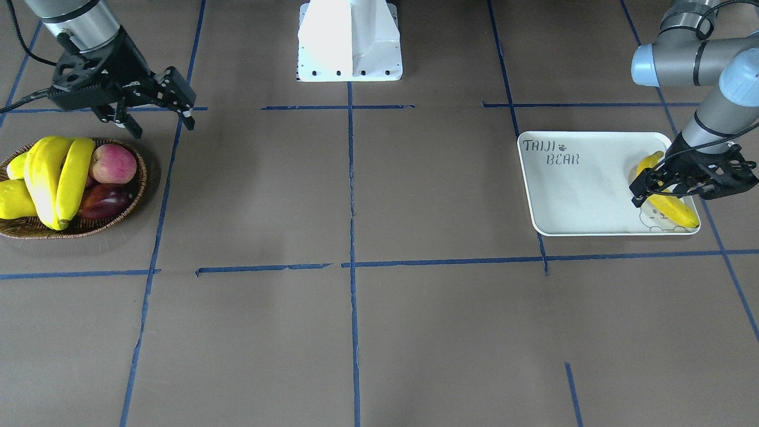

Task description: Transfer all bananas from basket to plate

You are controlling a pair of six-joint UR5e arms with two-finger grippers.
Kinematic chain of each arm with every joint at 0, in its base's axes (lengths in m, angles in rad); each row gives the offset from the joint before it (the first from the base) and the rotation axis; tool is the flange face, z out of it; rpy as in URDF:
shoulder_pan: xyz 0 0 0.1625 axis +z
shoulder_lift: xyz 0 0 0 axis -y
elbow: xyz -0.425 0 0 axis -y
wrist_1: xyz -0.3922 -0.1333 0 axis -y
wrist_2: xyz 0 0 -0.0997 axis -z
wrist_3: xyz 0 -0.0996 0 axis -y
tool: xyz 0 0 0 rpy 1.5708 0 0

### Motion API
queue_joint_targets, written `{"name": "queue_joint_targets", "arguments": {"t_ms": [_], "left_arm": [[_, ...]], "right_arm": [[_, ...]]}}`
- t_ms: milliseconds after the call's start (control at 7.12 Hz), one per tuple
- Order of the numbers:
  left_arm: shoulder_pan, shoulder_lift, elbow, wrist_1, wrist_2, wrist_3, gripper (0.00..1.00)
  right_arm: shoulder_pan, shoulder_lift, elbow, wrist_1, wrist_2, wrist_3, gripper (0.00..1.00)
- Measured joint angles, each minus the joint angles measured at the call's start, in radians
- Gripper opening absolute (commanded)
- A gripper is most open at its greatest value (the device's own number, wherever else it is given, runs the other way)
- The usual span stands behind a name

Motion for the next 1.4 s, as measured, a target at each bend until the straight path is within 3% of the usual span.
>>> {"name": "queue_joint_targets", "arguments": {"t_ms": [281, 562, 702, 983, 1404], "left_arm": [[-0.002, -0.001, -0.032, -0.001, -0.003, -0.006, 0.99], [-0.003, 0.004, -0.072, -0.002, -0.064, -0.012, 0.99], [-0.003, 0.004, -0.083, -0.002, -0.087, -0.014, 0.99], [-0.003, 0.003, -0.092, -0.001, -0.100, -0.017, 0.99], [-0.002, 0.002, -0.093, -0.001, -0.102, -0.018, 0.99]], "right_arm": [[0.130, -0.150, 0.006, 0.006, 0.098, -0.234, 1.00], [0.236, -0.247, -0.065, 0.069, 0.220, -0.367, 1.00], [0.255, -0.267, -0.126, 0.123, 0.261, -0.383, 0.99], [0.263, -0.279, -0.249, 0.214, 0.300, -0.388, 0.87], [0.264, -0.276, -0.309, 0.247, 0.307, -0.379, 0.81]]}}
